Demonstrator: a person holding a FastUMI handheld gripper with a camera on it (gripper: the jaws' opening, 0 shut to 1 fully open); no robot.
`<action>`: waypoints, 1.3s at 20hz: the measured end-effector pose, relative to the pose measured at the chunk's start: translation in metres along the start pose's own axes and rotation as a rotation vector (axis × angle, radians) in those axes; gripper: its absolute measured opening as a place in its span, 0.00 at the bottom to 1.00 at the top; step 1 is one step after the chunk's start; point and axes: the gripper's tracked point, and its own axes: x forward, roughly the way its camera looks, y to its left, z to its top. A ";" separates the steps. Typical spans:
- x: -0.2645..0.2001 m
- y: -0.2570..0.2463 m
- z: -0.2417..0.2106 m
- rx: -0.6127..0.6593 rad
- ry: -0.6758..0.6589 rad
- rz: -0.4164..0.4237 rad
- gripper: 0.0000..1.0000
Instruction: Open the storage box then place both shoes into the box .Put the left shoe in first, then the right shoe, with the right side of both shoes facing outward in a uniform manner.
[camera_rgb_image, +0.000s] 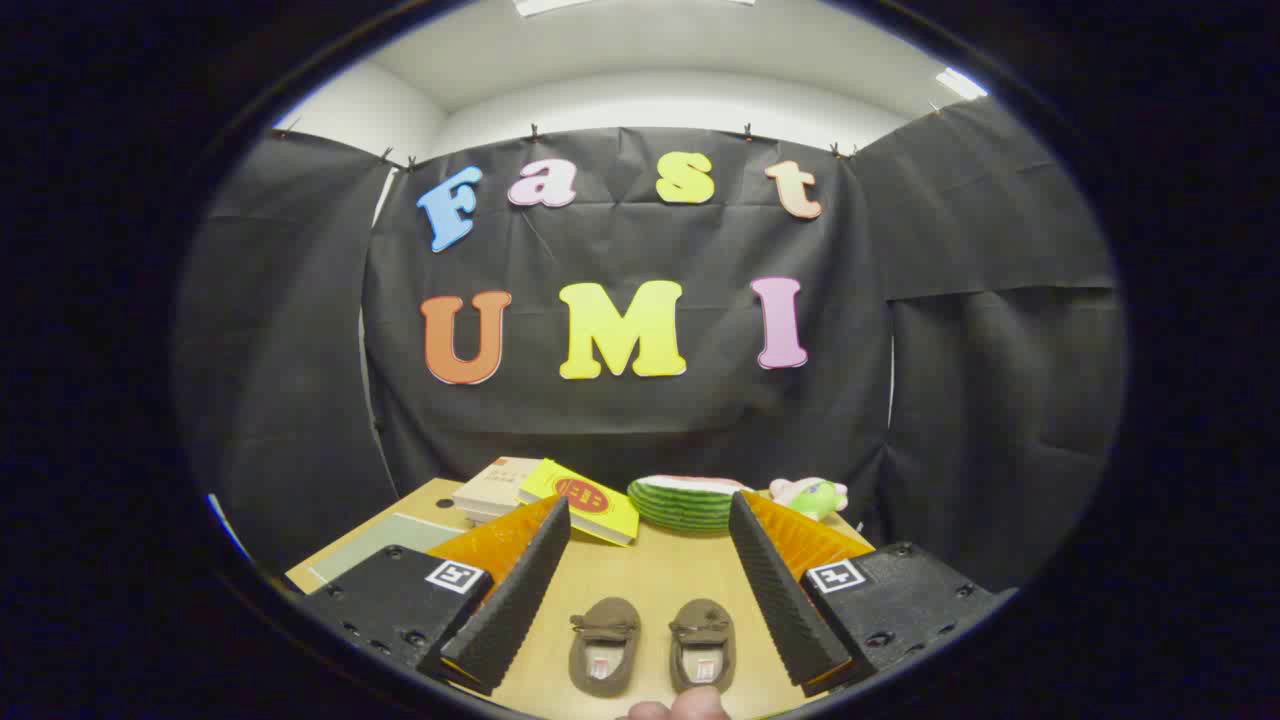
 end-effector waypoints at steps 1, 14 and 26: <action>0.002 -0.001 0.002 -0.001 -0.002 0.000 1.00; 0.008 0.002 0.009 0.000 0.001 0.052 1.00; 0.021 0.044 -0.013 0.055 0.090 0.216 1.00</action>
